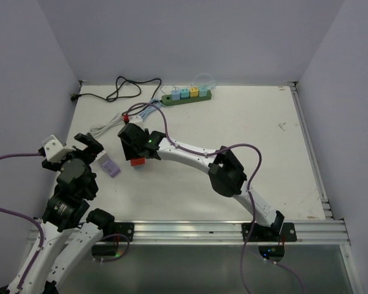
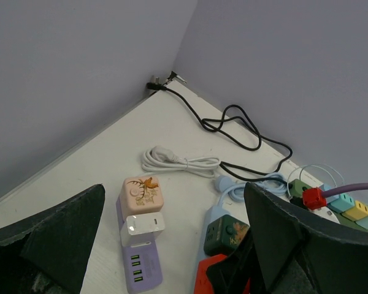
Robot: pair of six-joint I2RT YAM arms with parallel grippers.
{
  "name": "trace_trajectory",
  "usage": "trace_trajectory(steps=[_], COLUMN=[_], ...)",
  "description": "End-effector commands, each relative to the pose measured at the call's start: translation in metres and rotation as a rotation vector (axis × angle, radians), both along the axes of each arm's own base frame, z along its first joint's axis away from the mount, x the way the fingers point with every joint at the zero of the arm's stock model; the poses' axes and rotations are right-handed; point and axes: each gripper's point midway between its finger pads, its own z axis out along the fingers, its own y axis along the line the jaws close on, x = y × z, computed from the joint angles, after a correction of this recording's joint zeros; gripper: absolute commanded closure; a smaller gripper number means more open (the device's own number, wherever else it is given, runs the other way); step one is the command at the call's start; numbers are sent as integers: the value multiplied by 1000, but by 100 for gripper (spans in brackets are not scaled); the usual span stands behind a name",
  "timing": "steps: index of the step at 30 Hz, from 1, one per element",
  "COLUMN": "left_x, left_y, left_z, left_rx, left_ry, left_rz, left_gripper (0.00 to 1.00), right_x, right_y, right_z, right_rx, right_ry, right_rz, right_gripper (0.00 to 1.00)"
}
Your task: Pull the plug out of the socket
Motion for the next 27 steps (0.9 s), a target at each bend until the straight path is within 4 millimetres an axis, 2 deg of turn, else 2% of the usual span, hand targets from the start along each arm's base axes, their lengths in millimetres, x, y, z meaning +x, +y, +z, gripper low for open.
trace_trajectory(steps=[1, 2, 3, 4, 5, 6, 7, 8, 10, 11, 12, 14, 16, 17, 18, 19, 20, 21, 22, 23, 24, 25, 27], left_x=[0, 1, 1, 3, 4, 6, 7, 8, 11, 13, 17, 20, 26, 28, 31, 35, 38, 43, 45, 47, 48, 53, 55], left_y=[-1, -2, -4, -5, -7, -12, -15, -17, -25, -30, -42, -57, -84, -93, -111, -121, -132, -149, -160, -170, -187, -194, -207], left_z=[11, 11, 12, 11, 12, 13, 13, 14, 13, 13, 15, 16, 14, 10, 2, -8, -10, -37, -46, -56, -60, -75, -85], left_rx=[-33, -31, -32, -29, -22, -20, -7, -6, -1, 7, 11, 24, 4, -2, -13, -43, -60, -77, -103, -111, -116, -121, -116], left_ry=[-45, -44, -46, -43, -40, -43, -37, -40, -40, -37, -45, -51, -70, -71, -75, -62, -77, -14, -3, 10, -38, -17, -43], left_rz=[-3, -6, -20, -30, -41, -73, -91, -108, -154, -180, -255, -343, -476, -523, -609, -647, -691, -763, -807, -852, -939, -961, -1027], left_gripper=[1, 1, 1, 1, 0, 0, 0, 0, 0, 0, 0, 0, 0, 0, 0, 0, 0, 0, 0, 1, 0, 0, 0], right_x=[-20, -20, -20, -18, -18, -17, -16, -16, -16, -17, -17, -23, -31, -37, -39, -43, -48, -50, -50, -53, -56, -58, -64], right_y=[-10, -17, -29, -38, -47, -61, -71, -89, -108, -119, -138, -163, -171, -180, -185, -189, -198, -204, -210, -219, -222, -225, -232], right_z=[23, 29, 22, 49, 58, 46, 47, 56, 60, 74, 60, 57, 58, 48, 59, 61, 53, 63, 63, 54, 55, 61, 54], right_rx=[20, 15, 0, 19, 27, 14, 7, 34, 41, 64, 39, 21, 18, -3, 2, 0, -22, -17, -25, -40, -31, -12, -9], right_ry=[20, -2, -11, -62, -85, -87, -100, -105, -119, -141, -129, -138, -160, -152, -186, -195, -192, -222, -236, -226, -239, -255, -259], right_rz=[132, 135, 137, 152, 154, 155, 166, 166, 189, 190, 180, 193, 240, 248, 268, 282, 287, 291, 279, 273, 286, 292, 300], right_gripper=[71, 73, 77, 80, 82, 84, 86, 88, 89, 89, 88, 88, 85, 85, 84, 83, 81, 80, 77, 76, 76, 76, 79])
